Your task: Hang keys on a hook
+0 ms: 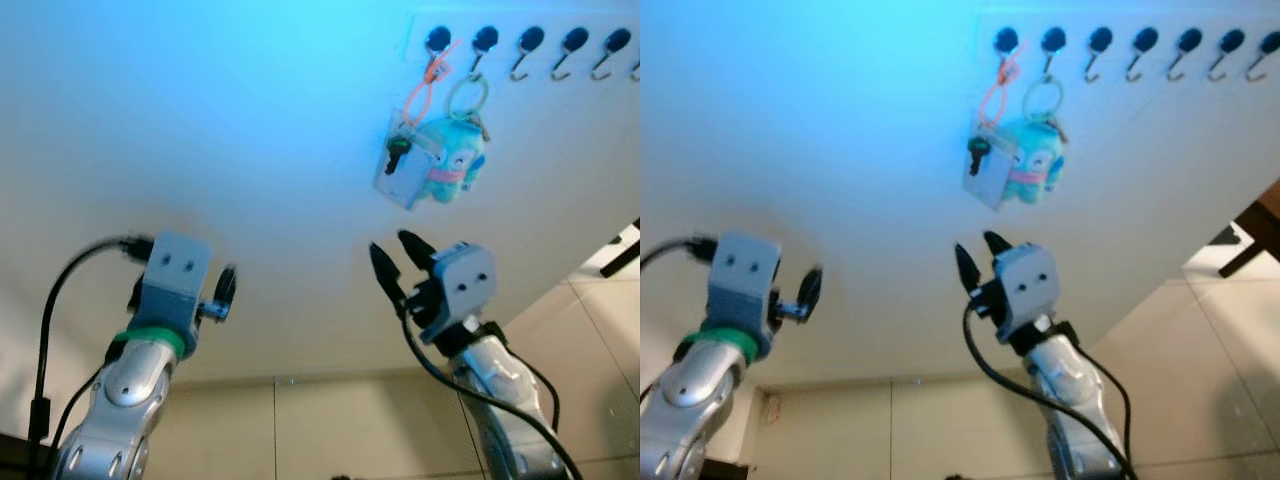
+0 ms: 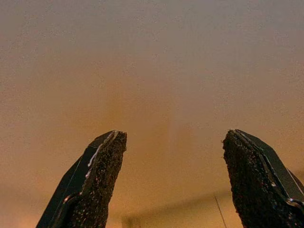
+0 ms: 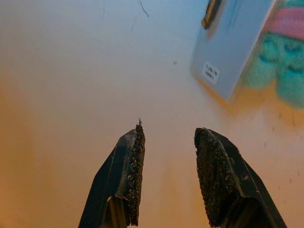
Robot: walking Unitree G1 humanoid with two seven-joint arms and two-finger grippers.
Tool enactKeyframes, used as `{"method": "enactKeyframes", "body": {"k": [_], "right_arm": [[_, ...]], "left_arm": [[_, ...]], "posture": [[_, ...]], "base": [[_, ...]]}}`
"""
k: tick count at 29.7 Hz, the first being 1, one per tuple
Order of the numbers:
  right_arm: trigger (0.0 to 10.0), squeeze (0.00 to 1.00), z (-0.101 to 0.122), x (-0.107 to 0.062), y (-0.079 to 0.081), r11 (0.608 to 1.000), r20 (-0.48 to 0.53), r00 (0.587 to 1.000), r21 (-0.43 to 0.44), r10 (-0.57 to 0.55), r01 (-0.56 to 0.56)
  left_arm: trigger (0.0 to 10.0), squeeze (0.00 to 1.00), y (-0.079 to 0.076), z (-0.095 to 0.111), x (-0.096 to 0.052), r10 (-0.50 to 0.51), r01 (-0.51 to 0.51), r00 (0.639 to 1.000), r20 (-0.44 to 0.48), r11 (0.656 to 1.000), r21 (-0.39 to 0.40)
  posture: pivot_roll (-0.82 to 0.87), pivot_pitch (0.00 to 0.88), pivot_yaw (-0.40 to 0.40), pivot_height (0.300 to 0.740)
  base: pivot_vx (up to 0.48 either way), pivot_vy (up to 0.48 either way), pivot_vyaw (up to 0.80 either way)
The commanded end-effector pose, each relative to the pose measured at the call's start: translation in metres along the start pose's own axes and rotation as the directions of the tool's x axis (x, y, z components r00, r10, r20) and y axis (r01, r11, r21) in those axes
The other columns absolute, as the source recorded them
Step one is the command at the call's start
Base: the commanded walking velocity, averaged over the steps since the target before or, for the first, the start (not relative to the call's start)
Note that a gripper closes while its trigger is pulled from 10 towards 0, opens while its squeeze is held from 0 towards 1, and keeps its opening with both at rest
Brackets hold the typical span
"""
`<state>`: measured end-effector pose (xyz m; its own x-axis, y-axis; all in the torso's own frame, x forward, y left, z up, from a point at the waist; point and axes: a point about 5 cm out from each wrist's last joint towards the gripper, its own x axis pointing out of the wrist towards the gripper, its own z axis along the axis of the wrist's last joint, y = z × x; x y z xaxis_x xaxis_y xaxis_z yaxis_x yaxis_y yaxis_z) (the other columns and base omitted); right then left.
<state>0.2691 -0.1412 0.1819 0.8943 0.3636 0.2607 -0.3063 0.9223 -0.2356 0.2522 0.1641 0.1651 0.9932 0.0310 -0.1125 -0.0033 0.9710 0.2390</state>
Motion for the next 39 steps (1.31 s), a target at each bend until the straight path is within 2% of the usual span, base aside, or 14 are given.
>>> {"method": "enactKeyframes", "body": {"k": [1,6,10,12,15,17,27,39], "right_arm": [[10.0,0.0,-0.004,-0.006,-0.002,0.999,-0.041,0.999,0.001,-0.033,0.033],[10.0,0.0,-0.016,-0.01,-0.004,0.998,-0.115,0.991,-0.022,-0.064,0.062],[10.0,0.0,-0.023,-0.004,-0.005,0.997,-0.156,0.985,-0.039,-0.075,0.07],[10.0,0.0,-0.027,-0.001,-0.004,0.997,-0.182,0.981,-0.039,-0.072,0.066],[10.0,0.0,-0.029,-0.001,-0.001,0.997,-0.195,0.979,-0.047,-0.065,0.057],[10.0,0.0,-0.026,0.002,0.002,0.998,-0.167,0.984,-0.019,-0.055,0.053],[10.0,0.0,-0.023,0.007,0.008,1.0,-0.139,0.99,-0.003,-0.021,0.021],[10.0,0.0,-0.023,0.008,0.008,1.0,-0.141,0.989,-0.004,-0.03,0.029]], "left_arm": [[10.0,0.0,-0.003,-0.001,-0.005,-0.023,0.023,1.0,0.0,0.999,-0.038],[10.0,0.0,-0.006,-0.004,-0.008,-0.013,0.014,1.0,0.029,0.999,-0.051],[10.0,0.0,-0.006,-0.005,-0.003,0.055,-0.053,0.997,0.063,0.998,-0.019],[10.0,0.0,-0.005,-0.005,0.0,0.122,-0.119,0.99,0.074,0.992,-0.037],[10.0,0.0,-0.004,-0.004,-0.001,0.16,-0.156,0.984,0.077,0.986,-0.059],[10.0,0.0,-0.001,-0.001,-0.003,0.199,-0.191,0.973,0.114,0.979,-0.072],[10.0,0.0,-0.002,0.001,-0.006,0.206,-0.197,0.966,0.159,0.978,-0.068],[10.0,0.0,-0.007,0.003,-0.005,0.191,-0.181,0.966,0.173,0.981,-0.073]], "posture": [[-0.09,0.124,0.056,0.74],[-0.1,0.118,0.049,0.74],[-0.11,0.105,0.035,0.74],[-0.11,0.094,0.023,0.74],[-0.12,0.09,0.021,0.74],[-0.11,0.088,0.018,0.74],[-0.1,0.088,0.013,0.74],[-0.1,0.085,0.023,0.74]], "base": [[0.0,0.0,0.0],[0.0,0.0,0.0],[0.0,0.0,0.0],[0.0,0.0,0.0],[0.0,0.0,0.0],[-0.311,0.0,0.0],[-0.337,0.0,0.0],[-0.345,0.0,0.0]]}}
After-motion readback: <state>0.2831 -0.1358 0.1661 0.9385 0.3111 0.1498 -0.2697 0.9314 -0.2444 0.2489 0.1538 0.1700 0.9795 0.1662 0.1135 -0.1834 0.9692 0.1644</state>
